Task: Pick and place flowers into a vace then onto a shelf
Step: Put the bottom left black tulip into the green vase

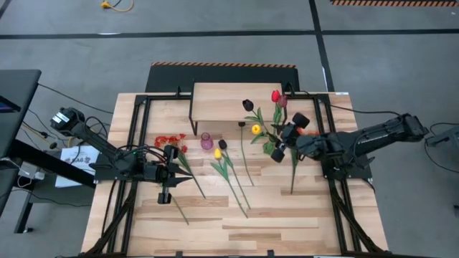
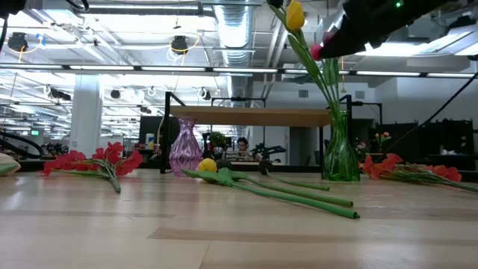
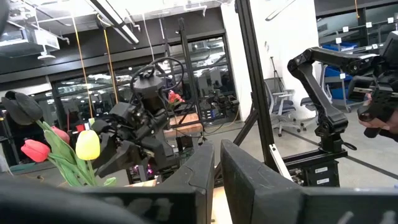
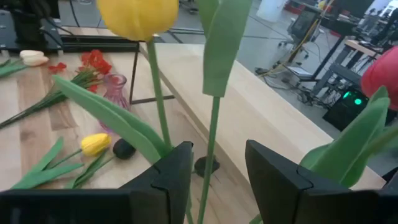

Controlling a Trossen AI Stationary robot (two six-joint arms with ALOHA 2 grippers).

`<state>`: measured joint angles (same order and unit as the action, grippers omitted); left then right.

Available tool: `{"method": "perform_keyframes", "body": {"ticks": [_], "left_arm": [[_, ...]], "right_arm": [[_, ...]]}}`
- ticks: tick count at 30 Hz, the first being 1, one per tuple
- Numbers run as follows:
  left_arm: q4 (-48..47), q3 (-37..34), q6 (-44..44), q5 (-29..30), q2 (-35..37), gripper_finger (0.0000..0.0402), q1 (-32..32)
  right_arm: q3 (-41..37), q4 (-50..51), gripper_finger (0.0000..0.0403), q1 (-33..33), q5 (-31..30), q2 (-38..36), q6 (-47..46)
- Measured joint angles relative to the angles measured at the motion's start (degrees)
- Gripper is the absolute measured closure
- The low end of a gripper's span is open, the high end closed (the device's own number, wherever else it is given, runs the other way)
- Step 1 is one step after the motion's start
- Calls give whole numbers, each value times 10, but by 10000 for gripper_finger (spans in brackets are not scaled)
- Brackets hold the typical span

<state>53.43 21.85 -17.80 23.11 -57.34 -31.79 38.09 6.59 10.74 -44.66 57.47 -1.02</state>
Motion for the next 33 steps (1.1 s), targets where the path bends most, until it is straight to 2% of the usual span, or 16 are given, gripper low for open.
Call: {"method": "perform_keyframes", "body": {"ticks": [8,18,23,33], "left_arm": [[0,0,0,0,0,386,0],[0,0,0,0,0,386,0],[0,0,-4,0,0,386,0],[0,0,-4,0,0,386,0]], "right_arm": [[0,-35,261,-33,65,0,15],[0,-36,262,-57,76,0,15],[0,-37,263,-57,117,0,28],[0,-38,268,-79,125,0,30]]}}
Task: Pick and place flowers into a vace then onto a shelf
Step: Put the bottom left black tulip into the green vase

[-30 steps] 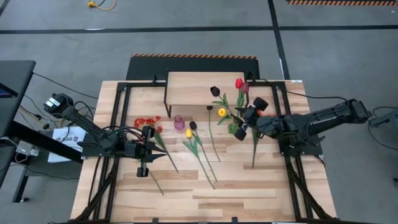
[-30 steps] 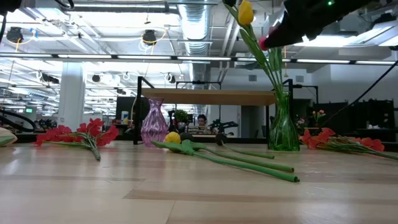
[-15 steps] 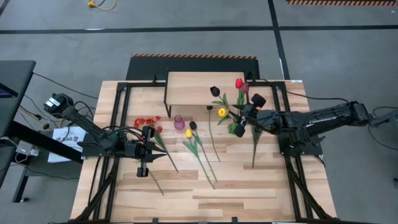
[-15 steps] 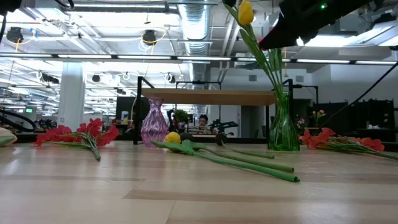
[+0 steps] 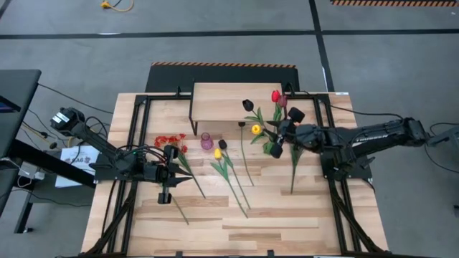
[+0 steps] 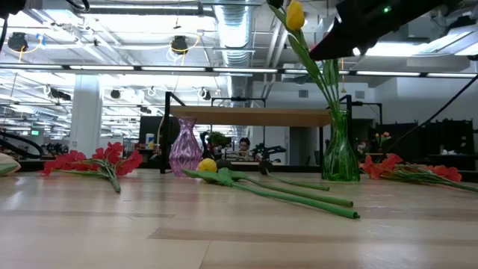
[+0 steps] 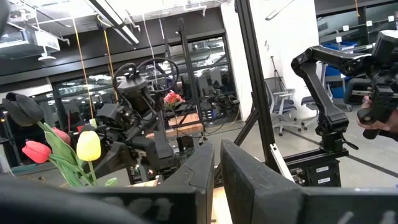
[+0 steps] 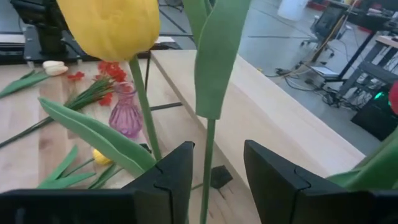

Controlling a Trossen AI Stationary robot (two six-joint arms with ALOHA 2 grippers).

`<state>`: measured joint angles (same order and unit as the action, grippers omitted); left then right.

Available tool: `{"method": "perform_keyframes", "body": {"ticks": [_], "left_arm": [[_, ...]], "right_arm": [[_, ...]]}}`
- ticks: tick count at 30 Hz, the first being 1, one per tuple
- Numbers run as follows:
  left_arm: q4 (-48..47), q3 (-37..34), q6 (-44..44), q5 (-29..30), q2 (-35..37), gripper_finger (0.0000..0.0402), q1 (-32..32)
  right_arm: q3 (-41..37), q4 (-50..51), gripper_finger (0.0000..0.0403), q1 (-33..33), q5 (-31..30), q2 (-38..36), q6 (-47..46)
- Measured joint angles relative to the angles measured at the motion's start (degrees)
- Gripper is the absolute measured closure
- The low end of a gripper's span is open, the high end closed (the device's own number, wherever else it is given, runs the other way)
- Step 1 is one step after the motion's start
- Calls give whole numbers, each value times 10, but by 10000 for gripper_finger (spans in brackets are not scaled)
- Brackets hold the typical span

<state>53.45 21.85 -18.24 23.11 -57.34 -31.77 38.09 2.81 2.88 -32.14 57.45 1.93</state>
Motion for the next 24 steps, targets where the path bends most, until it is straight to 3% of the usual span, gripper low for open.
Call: {"method": "perform_keyframes", "body": {"ticks": [4,24], "left_arm": [[0,0,0,0,0,386,0],[0,0,0,0,0,386,0]], "right_arm": [[0,-4,267,-11,23,0,0],[0,-18,304,-15,23,0,1]]}}
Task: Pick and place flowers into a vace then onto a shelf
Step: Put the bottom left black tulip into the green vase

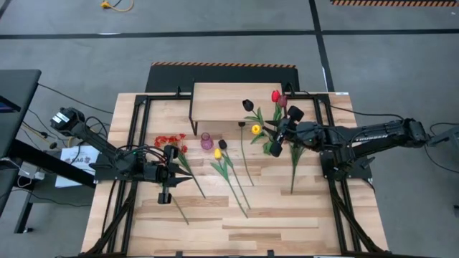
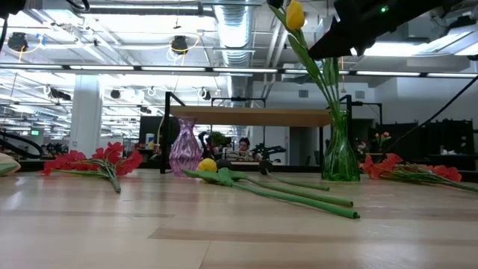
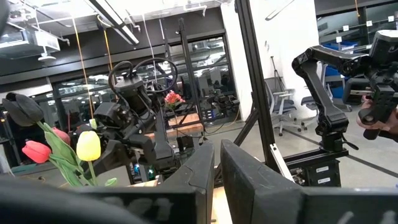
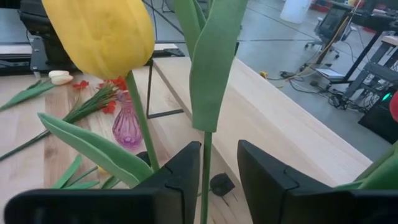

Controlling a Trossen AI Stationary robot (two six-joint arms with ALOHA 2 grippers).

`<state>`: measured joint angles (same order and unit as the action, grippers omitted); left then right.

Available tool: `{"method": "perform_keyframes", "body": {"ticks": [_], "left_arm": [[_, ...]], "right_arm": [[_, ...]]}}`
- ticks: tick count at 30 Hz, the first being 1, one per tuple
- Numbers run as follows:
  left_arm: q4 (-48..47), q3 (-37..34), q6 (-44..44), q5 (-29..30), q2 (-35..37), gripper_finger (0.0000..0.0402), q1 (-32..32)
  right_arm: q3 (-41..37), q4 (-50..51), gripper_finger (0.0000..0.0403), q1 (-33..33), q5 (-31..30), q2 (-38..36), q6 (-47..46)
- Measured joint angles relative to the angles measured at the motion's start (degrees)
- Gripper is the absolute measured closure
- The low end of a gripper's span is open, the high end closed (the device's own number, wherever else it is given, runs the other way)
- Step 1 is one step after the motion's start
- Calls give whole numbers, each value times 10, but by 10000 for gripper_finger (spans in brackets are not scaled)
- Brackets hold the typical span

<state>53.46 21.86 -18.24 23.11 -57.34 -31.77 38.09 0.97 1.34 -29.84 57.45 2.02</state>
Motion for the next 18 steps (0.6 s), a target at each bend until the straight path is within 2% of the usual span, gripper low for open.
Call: {"method": "perform_keyframes", "body": {"ticks": [18], "left_arm": [[0,0,0,0,0,386,0]], "right_arm": [[0,0,365,0,-1,0,1]]}}
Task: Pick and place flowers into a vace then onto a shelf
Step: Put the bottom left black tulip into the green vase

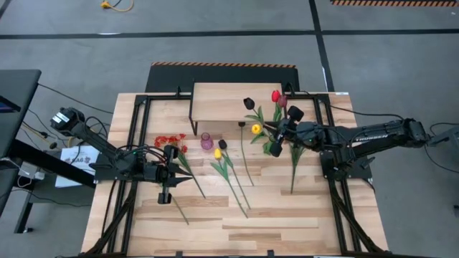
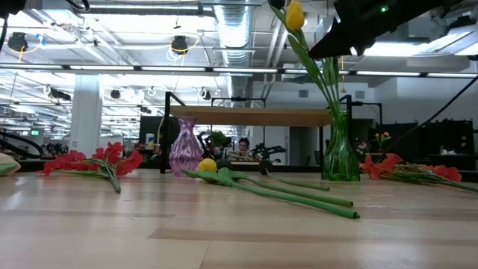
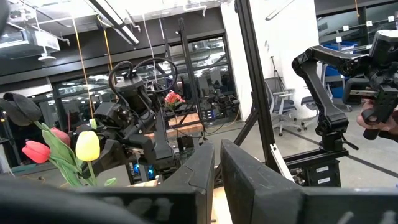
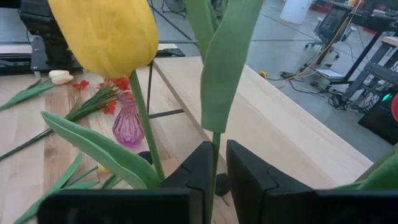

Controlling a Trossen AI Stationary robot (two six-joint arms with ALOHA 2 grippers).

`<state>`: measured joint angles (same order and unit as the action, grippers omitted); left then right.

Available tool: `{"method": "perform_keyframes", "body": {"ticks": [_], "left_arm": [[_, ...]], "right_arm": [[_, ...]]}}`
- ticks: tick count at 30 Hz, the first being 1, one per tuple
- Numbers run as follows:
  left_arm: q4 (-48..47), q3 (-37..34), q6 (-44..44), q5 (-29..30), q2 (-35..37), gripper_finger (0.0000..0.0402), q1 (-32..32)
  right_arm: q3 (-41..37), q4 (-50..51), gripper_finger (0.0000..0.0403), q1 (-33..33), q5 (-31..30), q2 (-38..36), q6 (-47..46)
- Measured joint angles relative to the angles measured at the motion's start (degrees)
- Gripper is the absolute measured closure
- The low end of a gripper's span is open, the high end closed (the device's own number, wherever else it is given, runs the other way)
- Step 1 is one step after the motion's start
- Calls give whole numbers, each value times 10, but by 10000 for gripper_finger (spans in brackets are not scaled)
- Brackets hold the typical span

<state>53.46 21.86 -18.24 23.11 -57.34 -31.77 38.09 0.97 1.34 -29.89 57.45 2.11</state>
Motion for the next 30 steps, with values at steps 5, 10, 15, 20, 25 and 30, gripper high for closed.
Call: {"method": "perform_keyframes", "body": {"ticks": [5,10,15,20,25,30], "left_arm": [[0,0,0,0,0,386,0],[0,0,0,0,0,386,0],[0,0,0,0,0,386,0],[0,0,0,0,0,386,0],[0,0,0,0,0,386,0],[0,0,0,0,0,386,0]], "right_arm": [[0,0,397,0,0,0,8],[0,-2,400,0,-1,0,9],[0,-2,402,0,-2,0,9],[0,-2,402,0,-14,0,4],[0,-2,402,5,-50,0,-6],[0,-2,403,5,-62,-2,-11]]}}
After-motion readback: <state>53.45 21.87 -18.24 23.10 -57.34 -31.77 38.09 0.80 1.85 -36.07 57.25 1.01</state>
